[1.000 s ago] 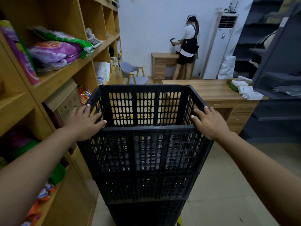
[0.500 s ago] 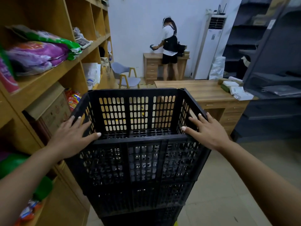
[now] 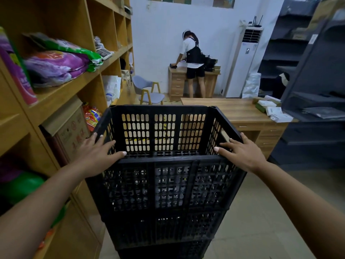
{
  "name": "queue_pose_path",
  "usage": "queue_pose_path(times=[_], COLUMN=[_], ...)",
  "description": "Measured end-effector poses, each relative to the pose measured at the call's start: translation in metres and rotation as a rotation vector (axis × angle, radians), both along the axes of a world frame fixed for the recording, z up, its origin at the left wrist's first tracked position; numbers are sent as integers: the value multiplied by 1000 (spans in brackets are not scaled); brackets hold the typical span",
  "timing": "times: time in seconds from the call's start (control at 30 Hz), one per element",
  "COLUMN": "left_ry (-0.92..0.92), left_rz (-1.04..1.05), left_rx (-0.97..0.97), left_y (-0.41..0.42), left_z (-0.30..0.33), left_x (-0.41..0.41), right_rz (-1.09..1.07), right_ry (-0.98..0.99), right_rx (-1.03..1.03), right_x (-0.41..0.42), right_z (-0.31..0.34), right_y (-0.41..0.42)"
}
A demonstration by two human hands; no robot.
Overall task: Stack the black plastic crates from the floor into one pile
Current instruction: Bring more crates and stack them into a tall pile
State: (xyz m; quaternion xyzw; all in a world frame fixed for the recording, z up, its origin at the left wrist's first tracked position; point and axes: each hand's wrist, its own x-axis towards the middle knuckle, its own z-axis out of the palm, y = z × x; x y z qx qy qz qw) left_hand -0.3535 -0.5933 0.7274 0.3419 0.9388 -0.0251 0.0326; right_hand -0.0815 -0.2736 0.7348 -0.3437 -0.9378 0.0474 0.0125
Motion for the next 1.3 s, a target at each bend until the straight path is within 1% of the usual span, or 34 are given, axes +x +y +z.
queue_pose_path(times=[0.13, 0.3, 0.43, 0.77, 0.93, 1.17, 1.3], left_ry=[7, -13, -19, -63, -36, -2, -26], left_rz=[0, 3, -9, -29, -25, -18, -13], left_rx=[1, 4, 18, -28, -69, -30, -56], left_y=[1, 0, -4, -9, -9, -9, -8], left_z=[2, 1, 2, 7, 5, 0, 3], left_x=[1, -5, -10, -19, -21, -2, -7], right_rz=[21, 88, 92, 74, 87, 96, 120], right_ry=[7, -92, -128, -90, -70, -93, -113], right_rx=[5, 20, 44, 89, 113, 77, 55], right_x=[1, 0, -5, -3, 1, 8, 5], right_z=[-1, 1, 3, -2, 0, 1, 0], right_y=[1, 4, -2, -22, -27, -11, -7])
